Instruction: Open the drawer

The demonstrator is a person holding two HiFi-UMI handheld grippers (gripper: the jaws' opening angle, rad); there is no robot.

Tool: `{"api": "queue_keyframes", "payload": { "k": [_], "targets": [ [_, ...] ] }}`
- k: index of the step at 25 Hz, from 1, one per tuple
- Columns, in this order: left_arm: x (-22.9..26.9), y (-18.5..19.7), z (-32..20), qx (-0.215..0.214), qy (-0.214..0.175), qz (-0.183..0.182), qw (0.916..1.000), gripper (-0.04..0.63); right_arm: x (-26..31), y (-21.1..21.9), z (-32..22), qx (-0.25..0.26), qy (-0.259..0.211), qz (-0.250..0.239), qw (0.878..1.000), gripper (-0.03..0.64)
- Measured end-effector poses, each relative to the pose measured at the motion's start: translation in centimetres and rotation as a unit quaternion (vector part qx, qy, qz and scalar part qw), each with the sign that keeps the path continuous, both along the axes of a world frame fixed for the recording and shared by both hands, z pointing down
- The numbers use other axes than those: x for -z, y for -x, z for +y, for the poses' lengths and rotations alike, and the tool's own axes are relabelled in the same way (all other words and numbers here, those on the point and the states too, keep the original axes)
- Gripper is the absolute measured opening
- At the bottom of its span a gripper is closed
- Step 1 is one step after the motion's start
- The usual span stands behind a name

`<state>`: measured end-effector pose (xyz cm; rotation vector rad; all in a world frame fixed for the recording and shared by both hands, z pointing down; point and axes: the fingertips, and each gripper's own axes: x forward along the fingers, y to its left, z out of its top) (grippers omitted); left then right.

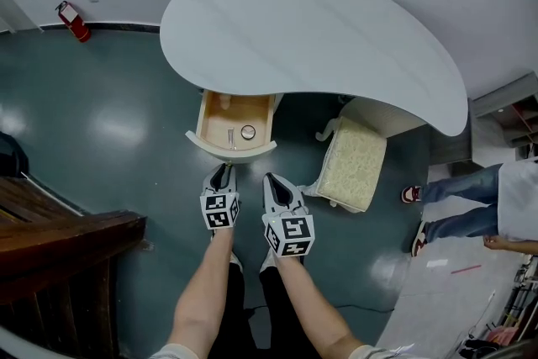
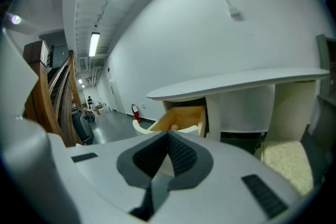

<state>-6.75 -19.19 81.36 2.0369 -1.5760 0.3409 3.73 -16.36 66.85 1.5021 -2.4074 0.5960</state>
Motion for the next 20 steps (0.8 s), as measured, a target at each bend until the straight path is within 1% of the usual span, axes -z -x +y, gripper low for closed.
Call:
{"api": "queue_keyframes", "payload": {
  "k": [2, 5, 7, 9, 11, 17, 20],
  "targets": [
    [1.3, -0.2, 0.4, -0.009, -0.013, -0.002, 0.9999, 0.023, 0.4, 0.2, -0.1, 0.000, -0.001, -0.001, 1.000, 0.012],
    [3.2, -0.8, 0.9, -0.017, -0.026, -0.004, 0.9995, 0.021, 1.2, 0.3, -0.3, 0.001, -0.005, -0.002, 1.000, 0.012],
    [4.6, -0.9, 1.3, -0.020, -0.032, -0.006, 0.9993, 0.007, 2.0, 0.6, -0.3, 0.003, -0.006, -0.004, 1.000, 0.012],
    [6.6, -1.1, 1.4, -0.031, -0.045, -0.009, 0.9984, 0.006, 3.4, 0.8, -0.4, 0.005, -0.012, -0.003, 1.000, 0.012],
    [8.8, -1.5, 1.5, -0.041, -0.058, -0.011, 0.9974, 0.006, 4.9, 0.8, -0.4, 0.005, -0.019, -0.005, 1.000, 0.012],
    [16.4, -2.7, 2.2, -0.047, -0.092, 0.001, 0.9947, 0.005, 9.8, 0.4, 0.1, 0.009, -0.031, -0.011, 0.999, 0.012],
    [20.5, -3.3, 2.6, -0.051, -0.110, 0.000, 0.9926, 0.005, 12.7, 0.2, 0.6, 0.013, -0.040, -0.014, 0.999, 0.013]
  ]
}}
